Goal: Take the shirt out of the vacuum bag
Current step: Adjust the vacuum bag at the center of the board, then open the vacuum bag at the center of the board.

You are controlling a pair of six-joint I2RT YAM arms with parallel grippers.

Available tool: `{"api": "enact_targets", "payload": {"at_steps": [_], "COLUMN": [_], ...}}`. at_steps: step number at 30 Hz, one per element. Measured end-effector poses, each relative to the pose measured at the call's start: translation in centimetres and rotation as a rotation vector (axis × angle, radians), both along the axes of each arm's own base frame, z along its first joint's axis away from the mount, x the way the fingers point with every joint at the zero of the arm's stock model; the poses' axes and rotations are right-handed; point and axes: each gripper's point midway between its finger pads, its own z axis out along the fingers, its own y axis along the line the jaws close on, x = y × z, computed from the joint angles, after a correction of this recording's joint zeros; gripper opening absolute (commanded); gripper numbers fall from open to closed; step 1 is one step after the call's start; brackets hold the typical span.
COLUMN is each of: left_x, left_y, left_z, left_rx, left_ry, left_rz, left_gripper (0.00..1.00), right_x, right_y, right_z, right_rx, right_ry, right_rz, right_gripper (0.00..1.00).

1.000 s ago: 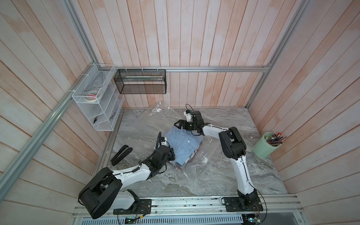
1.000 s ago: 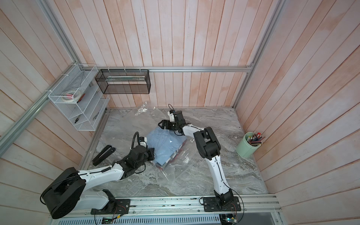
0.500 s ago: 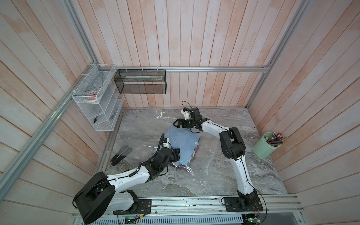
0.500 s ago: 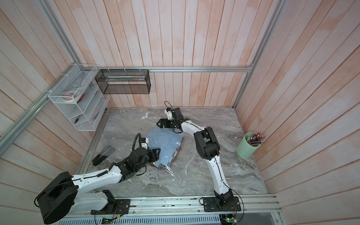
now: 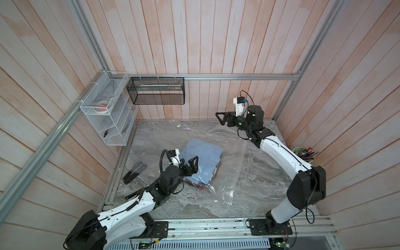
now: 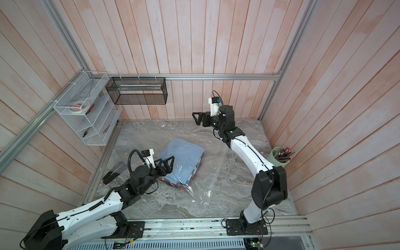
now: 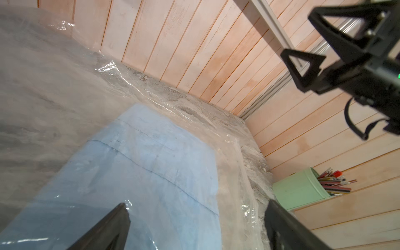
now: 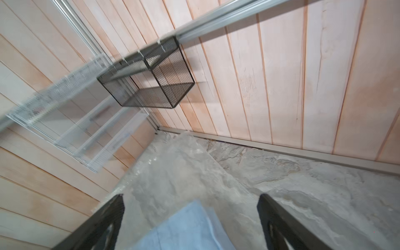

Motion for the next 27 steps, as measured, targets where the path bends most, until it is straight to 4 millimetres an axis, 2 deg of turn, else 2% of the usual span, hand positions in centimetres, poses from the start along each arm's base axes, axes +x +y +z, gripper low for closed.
{"api": "enact_targets", "payload": {"at_steps": [4, 6, 8, 12, 15, 17, 19, 22, 25, 27], "left_x": [-0.8, -1.5, -2.0, -2.2, -3.0, -4.1, -5.0, -6.4, -7.3, -7.5], "left_y": [1.1, 0.9, 0.0, -3.2, -7.1, -10.1, -12.6, -16.1, -18.3, -19.4], "left_z": [1.4, 2.3, 3.1, 5.0, 6.2, 6.3, 5.6, 3.1, -0.4, -2.4], "left_rx": [-0.136, -0.183, -0.192, -0.156, -0.087, -0.025, 0.041, 0.160, 0.282, 0.361], "left_ry": [-0.060, -0.107, -0.128, -0.150, -0.155, -0.149, -0.134, -0.088, -0.026, 0.010], "left_rz": [-0.033, -0.085, -0.151, -0.283, -0.385, -0.458, -0.509, -0.581, -0.623, -0.633], "left_gripper": [1.00, 1.00, 1.00, 1.00, 1.00, 1.00, 1.00, 1.00, 1.00, 1.00], "right_x": [-0.7, -1.2, -2.4, -5.0, -5.6, -5.5, -5.9, -7.7, -9.8, -10.8], "right_y": [-4.5, -5.3, -5.1, -5.3, -7.7, -10.4, -13.3, -17.7, -20.7, -21.7], "right_z": [-2.7, -4.1, -4.4, -2.9, -2.8, -3.5, -4.7, -6.1, -5.2, -4.0], "right_rx": [0.116, 0.112, 0.090, 0.090, 0.126, 0.153, 0.165, 0.172, 0.181, 0.183], "right_ry": [0.092, 0.122, 0.117, 0.058, 0.074, 0.107, 0.131, 0.157, 0.114, 0.077], "right_rz": [-0.044, -0.071, -0.081, -0.105, -0.182, -0.261, -0.351, -0.514, -0.638, -0.693], "right_gripper": [0.98, 0.98, 0.98, 0.98, 0.98, 0.98, 0.98, 0.98, 0.98, 0.98]}}
